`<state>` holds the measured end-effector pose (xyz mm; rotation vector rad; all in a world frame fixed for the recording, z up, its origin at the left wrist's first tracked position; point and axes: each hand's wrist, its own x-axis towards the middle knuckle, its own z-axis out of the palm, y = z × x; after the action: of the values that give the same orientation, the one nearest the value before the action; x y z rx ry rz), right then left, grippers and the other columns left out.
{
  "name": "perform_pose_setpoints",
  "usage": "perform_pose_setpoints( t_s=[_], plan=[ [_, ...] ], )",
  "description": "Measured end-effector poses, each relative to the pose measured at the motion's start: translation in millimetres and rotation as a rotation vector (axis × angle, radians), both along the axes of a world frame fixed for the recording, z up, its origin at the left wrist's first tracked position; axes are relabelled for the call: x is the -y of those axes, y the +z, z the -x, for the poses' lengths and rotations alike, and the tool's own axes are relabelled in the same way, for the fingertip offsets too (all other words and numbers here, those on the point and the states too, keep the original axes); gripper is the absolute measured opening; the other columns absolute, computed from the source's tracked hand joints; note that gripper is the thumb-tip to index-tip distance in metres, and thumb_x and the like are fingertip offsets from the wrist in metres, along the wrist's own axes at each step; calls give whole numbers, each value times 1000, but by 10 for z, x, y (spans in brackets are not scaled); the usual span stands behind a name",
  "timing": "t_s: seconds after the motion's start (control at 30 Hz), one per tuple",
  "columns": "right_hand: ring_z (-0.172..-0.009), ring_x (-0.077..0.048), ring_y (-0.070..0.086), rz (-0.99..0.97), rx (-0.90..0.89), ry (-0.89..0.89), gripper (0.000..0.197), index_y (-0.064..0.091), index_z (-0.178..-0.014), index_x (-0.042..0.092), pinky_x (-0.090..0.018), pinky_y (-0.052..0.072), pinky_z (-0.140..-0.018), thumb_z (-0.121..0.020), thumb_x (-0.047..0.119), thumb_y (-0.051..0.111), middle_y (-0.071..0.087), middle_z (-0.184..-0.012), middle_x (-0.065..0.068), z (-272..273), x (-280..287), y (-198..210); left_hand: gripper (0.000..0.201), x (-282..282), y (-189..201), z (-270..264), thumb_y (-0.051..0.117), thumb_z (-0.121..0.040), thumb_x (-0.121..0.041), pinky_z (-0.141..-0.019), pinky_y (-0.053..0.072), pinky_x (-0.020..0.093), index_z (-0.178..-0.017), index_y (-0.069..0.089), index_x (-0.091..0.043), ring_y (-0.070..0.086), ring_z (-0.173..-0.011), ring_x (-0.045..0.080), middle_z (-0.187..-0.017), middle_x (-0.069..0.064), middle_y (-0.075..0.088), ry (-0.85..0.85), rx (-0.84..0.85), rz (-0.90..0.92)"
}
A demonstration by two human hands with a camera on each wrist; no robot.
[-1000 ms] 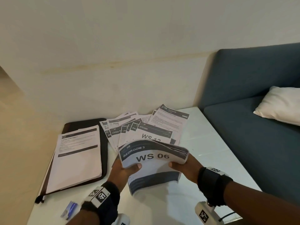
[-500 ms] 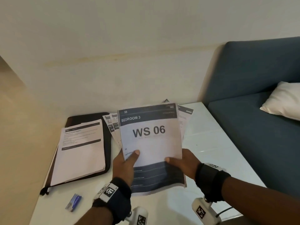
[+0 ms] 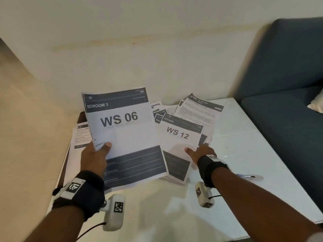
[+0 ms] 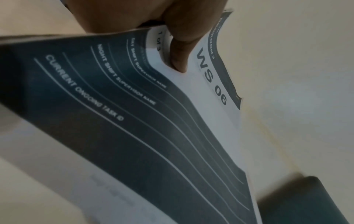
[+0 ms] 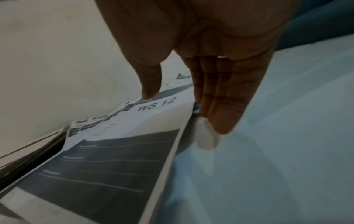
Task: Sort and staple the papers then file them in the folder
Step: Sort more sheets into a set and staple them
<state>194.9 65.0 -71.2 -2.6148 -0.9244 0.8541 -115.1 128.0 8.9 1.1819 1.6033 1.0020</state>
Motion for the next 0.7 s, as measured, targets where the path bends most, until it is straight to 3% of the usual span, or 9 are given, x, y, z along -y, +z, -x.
perform_pose_setpoints(
  t_s=[0.13,0.3,0.37,0.53,0.63,0.7],
  plan=[
    [-113,-33,62,-16,-10,-20,77,54,-129,5,-36,50,-91,-76,57,75,62,-128,-14,153,-113,-201,33,-75,-11,66,61,-96,-19,-90,49,41,-127,57,-10,60,-108,30,-121,4,63,34,38,-21],
    [-99,-33,66,8,3,-25,50,65,-111,6,-33,52,-82,-78,40,79,69,-113,-14,139,-175,-272,30,-131,-53,74,64,-94,-23,-96,50,53,-123,57,-17,62,-109,32,-121,3,65,44,72,19],
    [-101,-33,66,15,-8,-38,49,64,-114,4,-33,52,-83,-79,34,79,69,-114,-14,96,-155,-270,32,-136,-61,85,64,-94,-22,-97,50,52,-124,58,-16,62,-109,32,-122,4,65,47,75,7],
    [-107,-34,62,10,5,-50,43,58,-118,4,-34,50,-85,-85,27,73,65,-120,-15,-55,-61,-115,38,-125,-56,99,66,-93,-22,-96,51,52,-129,55,-15,61,-110,34,-125,5,63,55,93,2],
    [-85,-29,58,-36,8,-60,27,63,-112,4,-28,42,-73,-94,24,60,67,-115,-16,-185,-24,-18,39,-76,-2,71,65,-93,-23,-97,50,55,-129,54,-17,60,-111,35,-126,5,62,23,86,-1],
    [-84,-28,57,-40,7,-29,26,65,-111,4,-26,39,-72,-95,23,56,67,-115,-16,-258,-2,54,38,-46,36,44,64,-94,-22,-99,48,56,-130,53,-17,59,-112,35,-127,5,61,11,85,-3]
  ],
)
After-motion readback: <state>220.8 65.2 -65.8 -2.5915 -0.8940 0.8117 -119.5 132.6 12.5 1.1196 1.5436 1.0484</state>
